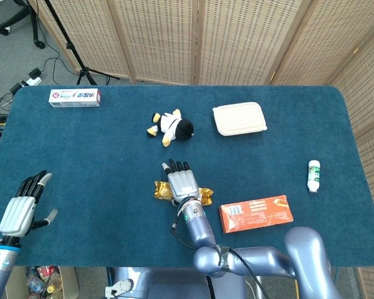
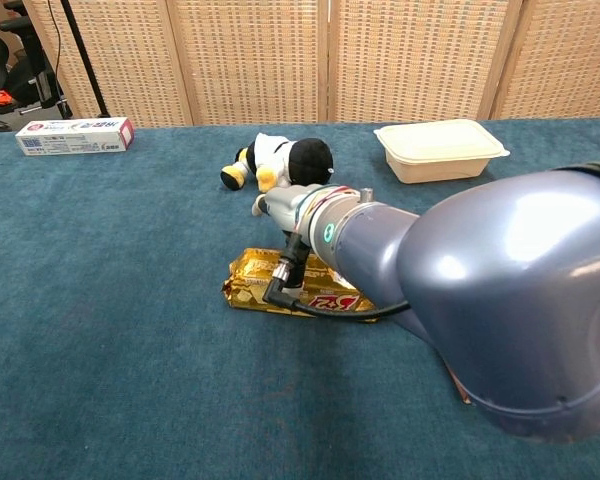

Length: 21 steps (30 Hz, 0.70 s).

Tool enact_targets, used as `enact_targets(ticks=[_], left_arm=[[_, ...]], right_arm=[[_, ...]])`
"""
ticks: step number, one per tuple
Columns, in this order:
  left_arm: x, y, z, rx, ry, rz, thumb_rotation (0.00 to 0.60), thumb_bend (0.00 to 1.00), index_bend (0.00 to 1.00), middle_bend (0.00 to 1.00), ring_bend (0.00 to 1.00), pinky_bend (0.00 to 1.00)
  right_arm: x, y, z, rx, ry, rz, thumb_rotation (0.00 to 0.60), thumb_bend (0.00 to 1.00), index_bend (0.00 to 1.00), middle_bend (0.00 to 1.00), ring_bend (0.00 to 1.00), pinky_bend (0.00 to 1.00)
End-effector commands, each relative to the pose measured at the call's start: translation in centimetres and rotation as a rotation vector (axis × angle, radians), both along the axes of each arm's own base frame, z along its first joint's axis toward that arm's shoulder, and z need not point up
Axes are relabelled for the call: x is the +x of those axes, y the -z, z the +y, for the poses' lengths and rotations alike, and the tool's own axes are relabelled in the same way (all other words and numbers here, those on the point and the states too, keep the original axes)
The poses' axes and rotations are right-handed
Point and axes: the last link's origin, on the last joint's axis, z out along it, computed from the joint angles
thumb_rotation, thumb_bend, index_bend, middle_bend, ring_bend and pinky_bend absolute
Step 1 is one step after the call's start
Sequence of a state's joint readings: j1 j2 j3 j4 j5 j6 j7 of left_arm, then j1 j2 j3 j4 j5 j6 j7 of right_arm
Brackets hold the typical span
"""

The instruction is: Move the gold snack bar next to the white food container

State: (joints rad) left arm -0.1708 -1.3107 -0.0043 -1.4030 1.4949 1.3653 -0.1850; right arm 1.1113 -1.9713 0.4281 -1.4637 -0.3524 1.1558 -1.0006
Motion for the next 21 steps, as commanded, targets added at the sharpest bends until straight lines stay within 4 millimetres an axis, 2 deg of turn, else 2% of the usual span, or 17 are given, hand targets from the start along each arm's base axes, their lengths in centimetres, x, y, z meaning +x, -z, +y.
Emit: enact_targets(ticks=[1, 21], left_arm=[[0.0, 0.1, 0.0, -0.002, -0.003, 0.0, 0.6, 0.3, 0.0, 0.0, 0.0, 0.01], [0.0, 0.5, -0.2, -0.026, -0.013, -0.017, 0.6, 0.3, 0.0, 0.0, 0.0, 0.01]], right_arm=[[0.0, 0.0, -0.3, -0.005, -0.002, 0.002, 0.6, 0.23, 0.02, 0.0, 0.0, 0.06], [-3.0, -1.2, -3.1, -0.042, 0.047, 0.086, 0.6, 0.23, 0.02, 0.0, 0.0, 0.06]])
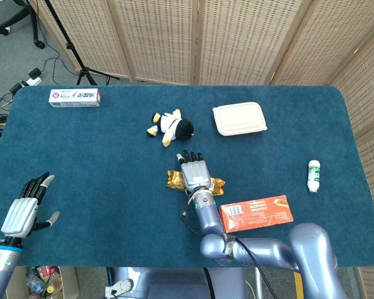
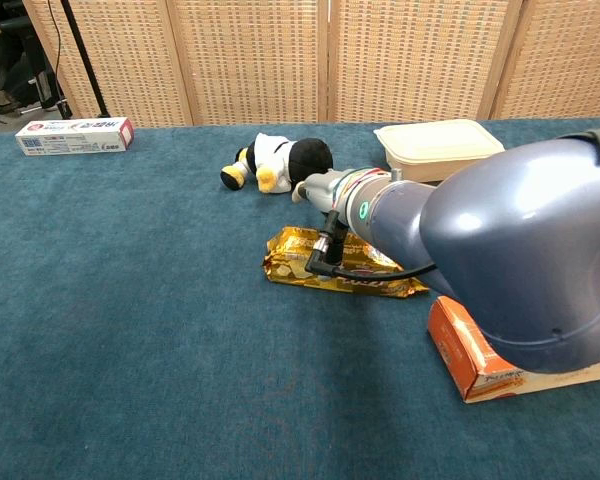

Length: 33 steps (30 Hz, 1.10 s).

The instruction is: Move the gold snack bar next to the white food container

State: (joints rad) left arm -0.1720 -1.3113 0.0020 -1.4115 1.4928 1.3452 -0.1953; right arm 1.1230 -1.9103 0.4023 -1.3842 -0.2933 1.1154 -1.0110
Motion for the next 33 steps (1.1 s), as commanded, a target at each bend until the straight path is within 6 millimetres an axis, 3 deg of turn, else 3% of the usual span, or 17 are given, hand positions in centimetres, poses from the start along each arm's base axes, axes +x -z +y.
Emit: enact_targets(ticks=[1, 33], left_arm=[[0.0, 0.0, 0.0, -0.001, -0.001, -0.001, 0.6, 0.3, 0.0, 0.0, 0.0, 0.01], [-0.2, 0.4, -0.2, -0.023, -0.015, -0.004, 0.6, 0.3, 0.0, 0.0, 0.0, 0.01]], right_arm=[[-0.3, 0.0, -0.2, -0.001, 0.005, 0.002, 0.6, 0.23, 0.02, 0.0, 0.0, 0.06], [-1.8, -1.7, -3.8, -0.068, 0.027, 0.013, 0.6, 0.23, 0.02, 0.0, 0.0, 0.07]])
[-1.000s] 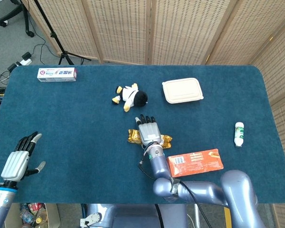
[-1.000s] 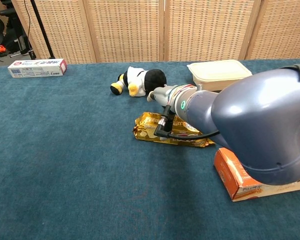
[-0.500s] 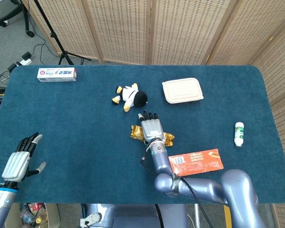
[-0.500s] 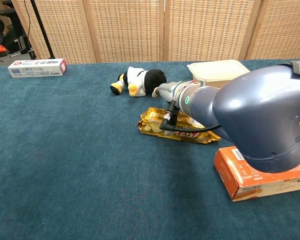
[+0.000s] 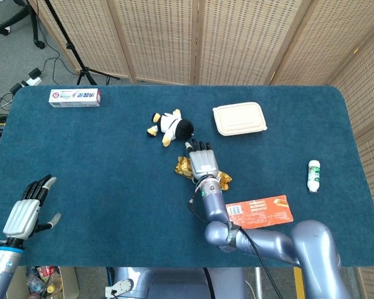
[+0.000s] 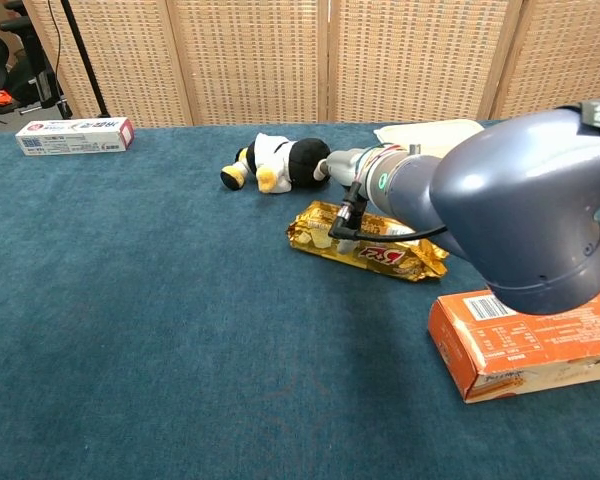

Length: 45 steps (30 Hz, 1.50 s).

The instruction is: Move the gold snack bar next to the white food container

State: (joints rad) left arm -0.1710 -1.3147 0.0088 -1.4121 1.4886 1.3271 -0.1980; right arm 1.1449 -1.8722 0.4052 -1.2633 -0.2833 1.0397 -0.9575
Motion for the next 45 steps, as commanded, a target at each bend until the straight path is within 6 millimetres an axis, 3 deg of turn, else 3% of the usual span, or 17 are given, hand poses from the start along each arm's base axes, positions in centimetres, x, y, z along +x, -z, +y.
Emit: enact_targets(ticks=[1, 19, 29, 45], left_arm=[[0.0, 0.0, 0.0, -0.001, 0.0, 0.001, 0.6, 0.3, 0.0, 0.0, 0.0, 0.01], [0.1, 0.1, -0.1, -0.007, -0.004, -0.009, 0.6, 0.3, 0.0, 0.0, 0.0, 0.01], [0.2, 0.1, -0.2, -0.011, -0.007, -0.015, 0.6, 0.3, 0.0, 0.0, 0.0, 0.01], [0.2, -0.1, -0.2, -0.013, -0.013, -0.031, 0.6, 0.3, 0.0, 0.0, 0.0, 0.01]], right_arm=[[-0.4, -0.3, -0.4, -0.01, 0.0, 0.012, 0.6, 0.23, 0.02, 0.0, 0.0, 0.07], [-3.3, -2.4, -2.3, -0.061, 0.05, 0.046, 0.6, 0.23, 0.02, 0.0, 0.0, 0.07], [-5.8, -4.0, -3.3, -0.094, 0.103, 0.066, 0.6, 0.23, 0.02, 0.0, 0.0, 0.07], [-6.8, -4.7, -3.7, -0.107, 0.119, 0.079, 0.6, 0.23, 0.02, 0.0, 0.0, 0.07]])
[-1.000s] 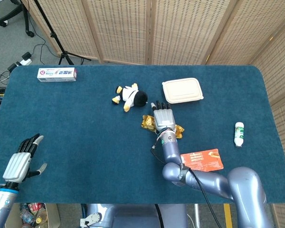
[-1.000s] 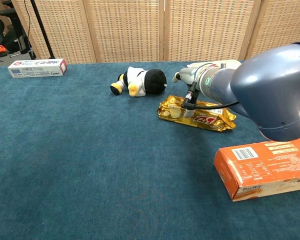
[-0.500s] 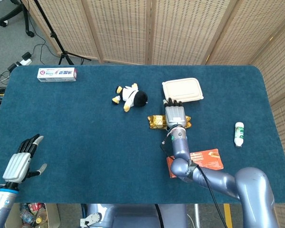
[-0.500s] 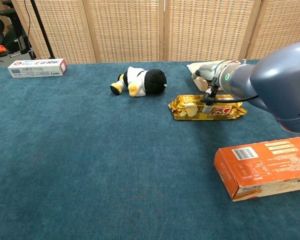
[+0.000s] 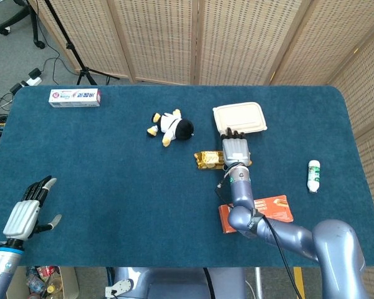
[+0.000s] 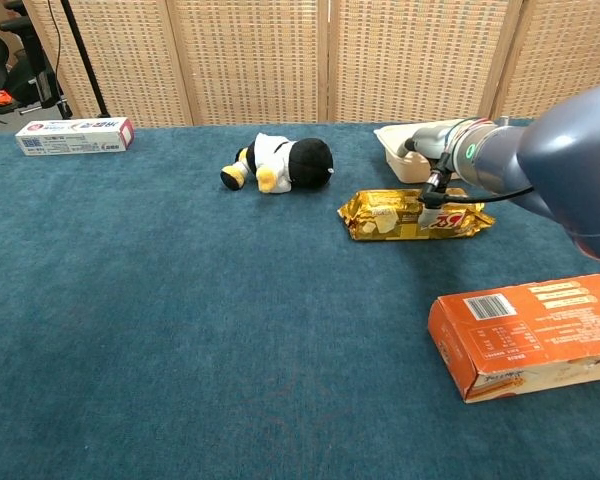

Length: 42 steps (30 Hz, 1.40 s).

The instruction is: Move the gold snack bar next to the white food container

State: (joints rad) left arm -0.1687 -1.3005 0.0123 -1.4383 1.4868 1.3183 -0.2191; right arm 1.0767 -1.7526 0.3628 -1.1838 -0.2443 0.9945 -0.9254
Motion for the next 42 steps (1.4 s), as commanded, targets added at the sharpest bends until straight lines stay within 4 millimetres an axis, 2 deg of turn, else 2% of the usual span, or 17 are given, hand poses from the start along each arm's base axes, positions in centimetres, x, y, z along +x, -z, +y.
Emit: enact_targets(ticks=[1, 6, 12, 17, 22, 25, 29, 35, 42], left_arm=[[0.0, 0.0, 0.0, 0.0, 0.0, 0.001, 0.6, 0.3, 0.0, 0.0, 0.0, 0.01], [0.0, 0.0, 0.0, 0.001, -0.001, 0.0, 0.6, 0.3, 0.0, 0.0, 0.0, 0.01], [0.0, 0.0, 0.0, -0.003, -0.002, -0.005, 0.6, 0.3, 0.0, 0.0, 0.0, 0.01], [0.0, 0.1, -0.1, -0.011, -0.003, -0.008, 0.6, 0.3, 0.0, 0.0, 0.0, 0.01], [0.1, 0.5, -0.2, -0.028, -0.005, -0.023, 0.6, 0.3, 0.0, 0.0, 0.0, 0.01], [0.3, 0.4, -0.3, -0.023, 0.011, -0.009, 0.6, 0.3, 0.0, 0.0, 0.0, 0.01], [0.1, 0.2, -0.3, -0.012, 0.008, 0.011, 0.6, 0.3, 0.0, 0.0, 0.0, 0.01], [0.2, 0.0, -0.3, 0.004, 0.02, 0.043, 0.6, 0.3, 0.0, 0.0, 0.0, 0.01], [0.7, -0.3, -0.5, 0.023, 0.046, 0.082, 0.6, 0.3, 0.0, 0.0, 0.0, 0.01]], right_arm=[[-0.1, -0.1, -0.2, -0.004, 0.0, 0.004, 0.6, 0.23, 0.02, 0.0, 0.0, 0.07], [-0.7, -0.6, -0.4, -0.013, 0.009, 0.024, 0.6, 0.23, 0.02, 0.0, 0.0, 0.07], [-1.8, -1.9, 0.4, -0.041, 0.012, 0.081, 0.6, 0.23, 0.02, 0.0, 0.0, 0.08], [-2.0, -3.3, 1.5, -0.066, 0.021, 0.066, 0.6, 0.23, 0.02, 0.0, 0.0, 0.08], [-1.5, -6.0, 3.5, -0.124, -0.005, 0.038, 0.6, 0.23, 0.02, 0.0, 0.0, 0.08], [-0.5, -8.1, 5.6, -0.147, -0.075, 0.035, 0.6, 0.23, 0.02, 0.0, 0.0, 0.08], [-0.5, -9.4, 8.8, -0.128, -0.169, 0.011, 0.6, 0.24, 0.03, 0.0, 0.0, 0.08], [-2.3, -11.4, 14.0, -0.111, -0.239, -0.045, 0.6, 0.23, 0.05, 0.0, 0.0, 0.08], [-4.7, -13.6, 19.0, -0.113, -0.309, -0.104, 0.6, 0.23, 0.05, 0.0, 0.0, 0.08]])
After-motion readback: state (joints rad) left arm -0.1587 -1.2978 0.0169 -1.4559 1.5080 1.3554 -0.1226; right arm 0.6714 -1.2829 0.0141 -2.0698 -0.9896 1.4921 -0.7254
